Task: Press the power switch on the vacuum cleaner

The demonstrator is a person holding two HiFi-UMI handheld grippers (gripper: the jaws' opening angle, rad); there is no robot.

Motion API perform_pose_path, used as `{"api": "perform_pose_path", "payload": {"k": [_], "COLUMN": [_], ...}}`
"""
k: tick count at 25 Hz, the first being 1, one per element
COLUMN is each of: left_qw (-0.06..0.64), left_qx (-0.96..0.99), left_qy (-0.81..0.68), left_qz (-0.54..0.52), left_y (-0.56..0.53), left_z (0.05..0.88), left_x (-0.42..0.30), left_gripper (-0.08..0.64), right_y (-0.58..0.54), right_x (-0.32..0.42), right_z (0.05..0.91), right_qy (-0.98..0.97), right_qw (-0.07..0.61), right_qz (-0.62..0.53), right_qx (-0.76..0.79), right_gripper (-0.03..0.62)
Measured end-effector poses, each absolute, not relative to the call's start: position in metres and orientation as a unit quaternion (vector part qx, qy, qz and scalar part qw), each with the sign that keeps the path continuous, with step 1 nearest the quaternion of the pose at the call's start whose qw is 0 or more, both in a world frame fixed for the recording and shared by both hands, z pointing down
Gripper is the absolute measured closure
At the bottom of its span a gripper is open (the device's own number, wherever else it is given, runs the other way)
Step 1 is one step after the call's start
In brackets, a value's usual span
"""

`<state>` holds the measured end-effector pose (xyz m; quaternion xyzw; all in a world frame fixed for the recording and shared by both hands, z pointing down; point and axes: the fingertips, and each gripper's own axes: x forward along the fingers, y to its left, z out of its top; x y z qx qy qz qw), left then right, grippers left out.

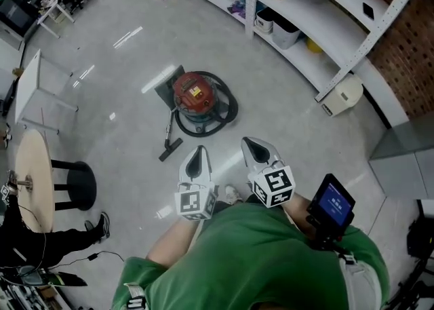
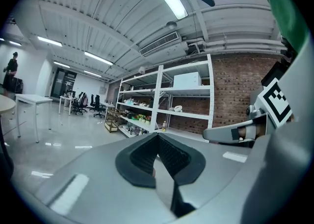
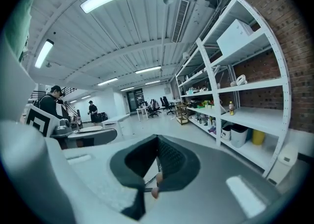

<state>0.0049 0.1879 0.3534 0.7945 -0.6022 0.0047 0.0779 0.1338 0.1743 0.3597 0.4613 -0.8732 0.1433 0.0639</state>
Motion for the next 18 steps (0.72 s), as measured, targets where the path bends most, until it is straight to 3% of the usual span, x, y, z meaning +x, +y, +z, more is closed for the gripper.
{"api": "perform_pose_path", "payload": {"k": [18], "left_qw": [0.087], "left_qx": [0.753], "left_qy": [-0.652], "left_qz": [0.009], "left_y": [0.102], "left_z": [0.37], "left_x": [-0.04], "left_gripper": [0.552], "right_y": [0.063], "right_x": [0.084], "right_z": [0.371], "right_qy": [-0.897], "right_qw": [0.07], "right_qz": [0.147], "right_qx": [0.41], "right_gripper": [0.592]}}
